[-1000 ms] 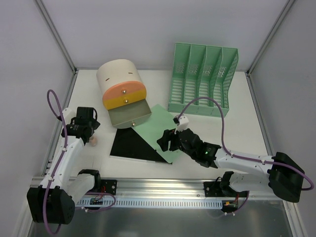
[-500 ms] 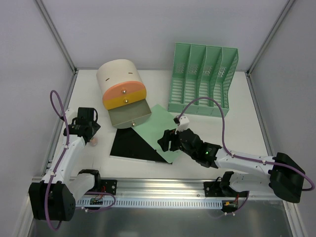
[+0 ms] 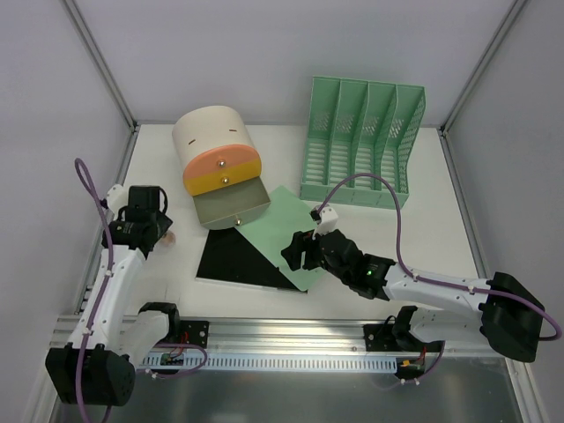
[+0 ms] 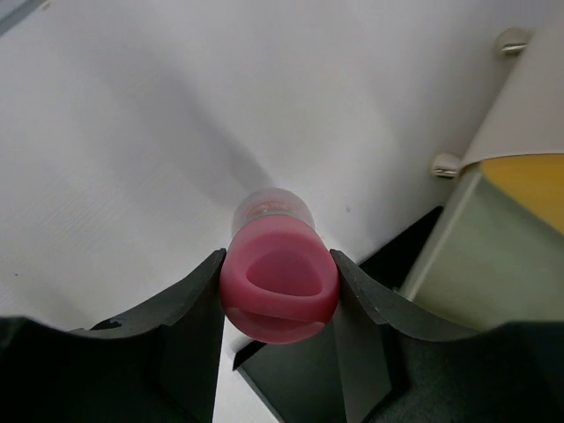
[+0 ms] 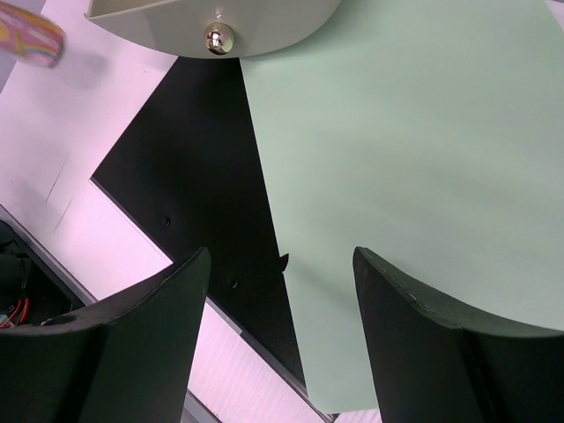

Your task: Organize the desk

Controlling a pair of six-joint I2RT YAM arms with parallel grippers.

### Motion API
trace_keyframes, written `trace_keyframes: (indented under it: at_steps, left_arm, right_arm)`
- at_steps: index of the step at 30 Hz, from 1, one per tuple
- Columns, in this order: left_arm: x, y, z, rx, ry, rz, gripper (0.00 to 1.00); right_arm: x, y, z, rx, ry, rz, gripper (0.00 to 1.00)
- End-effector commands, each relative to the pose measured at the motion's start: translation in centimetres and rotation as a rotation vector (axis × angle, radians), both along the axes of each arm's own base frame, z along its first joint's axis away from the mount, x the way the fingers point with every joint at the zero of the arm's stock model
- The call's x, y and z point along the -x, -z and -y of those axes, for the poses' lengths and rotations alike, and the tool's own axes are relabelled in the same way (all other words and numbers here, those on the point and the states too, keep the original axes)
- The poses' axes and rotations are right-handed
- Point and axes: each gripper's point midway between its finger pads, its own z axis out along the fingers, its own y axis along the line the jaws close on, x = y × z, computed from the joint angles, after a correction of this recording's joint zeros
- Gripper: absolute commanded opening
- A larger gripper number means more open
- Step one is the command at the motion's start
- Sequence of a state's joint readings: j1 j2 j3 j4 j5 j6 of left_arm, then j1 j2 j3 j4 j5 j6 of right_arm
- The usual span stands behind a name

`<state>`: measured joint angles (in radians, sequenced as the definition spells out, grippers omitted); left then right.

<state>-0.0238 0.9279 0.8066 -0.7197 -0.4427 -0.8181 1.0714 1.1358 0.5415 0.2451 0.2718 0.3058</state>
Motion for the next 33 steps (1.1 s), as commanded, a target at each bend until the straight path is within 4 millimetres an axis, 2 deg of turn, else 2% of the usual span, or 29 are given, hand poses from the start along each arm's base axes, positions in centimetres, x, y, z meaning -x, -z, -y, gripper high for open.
trace_keyframes:
  at_steps: [1,3,5,9,12,15,16,17,19,21,22,23,25,29,33]
  left_arm:
    - [-0.6,-6.7,-0.4,-0.019,0.009,0.153,0.00]
    - [-0.2,-8.4,-0.4,-0.026,0.019,0.173,0.00]
    - [0.0,-11.9,-0.3,-0.026,0.036,0.247,0.00]
    - [-0.7,-14.1,1.5,0.039,0.117,0.330,0.00]
    - [-2.3,-14.7,3.6,0.113,0.209,0.373,0.00]
    - [-3.4,-14.1,5.7,0.193,0.288,0.395,0.00]
    - [-4.0,-14.5,6.1,0.206,0.306,0.427,0.00]
    - [-4.4,-13.8,6.5,0.225,0.320,0.420,0.00]
    - [-5.2,-14.1,7.4,0.256,0.363,0.461,0.00]
    - [-5.7,-13.2,8.5,0.298,0.408,0.458,0.00]
    - [-6.3,-13.7,8.9,0.303,0.430,0.493,0.00]
    - [-6.5,-12.8,9.6,0.329,0.458,0.482,0.00]
    - [-7.2,-12.8,10.0,0.336,0.475,0.508,0.00]
    - [-8.0,-11.1,10.6,0.323,0.487,0.485,0.00]
    - [-8.6,-10.4,11.1,0.298,0.496,0.471,0.02]
  right_arm:
    - [0.0,-0.7,-0.1,-0.031,0.009,0.010,0.71]
    - [0.0,-0.8,-0.2,-0.034,0.007,0.009,0.71]
    - [0.1,-0.8,-0.2,-0.036,0.007,0.009,0.70]
    - [0.0,-0.8,0.1,-0.034,0.016,0.011,0.70]
    - [0.0,-1.0,0.2,-0.036,0.022,0.011,0.70]
    - [0.0,-1.2,0.5,-0.037,0.031,0.017,0.70]
    - [0.0,-1.3,0.6,-0.036,0.034,0.018,0.70]
    - [-0.1,-1.2,0.8,-0.031,0.040,0.021,0.70]
    - [-0.1,-1.2,0.9,-0.028,0.046,0.022,0.70]
    - [-0.1,-1.2,1.0,-0.029,0.050,0.022,0.70]
    - [-0.2,-1.2,1.1,-0.027,0.054,0.023,0.70]
    - [0.0,-1.1,1.1,-0.027,0.053,0.022,0.70]
    - [-0.1,-0.9,1.2,-0.023,0.061,0.022,0.70]
    - [-0.1,-0.7,1.2,-0.025,0.071,0.020,0.70]
    - [-0.1,-0.4,1.4,-0.017,0.077,0.018,0.70]
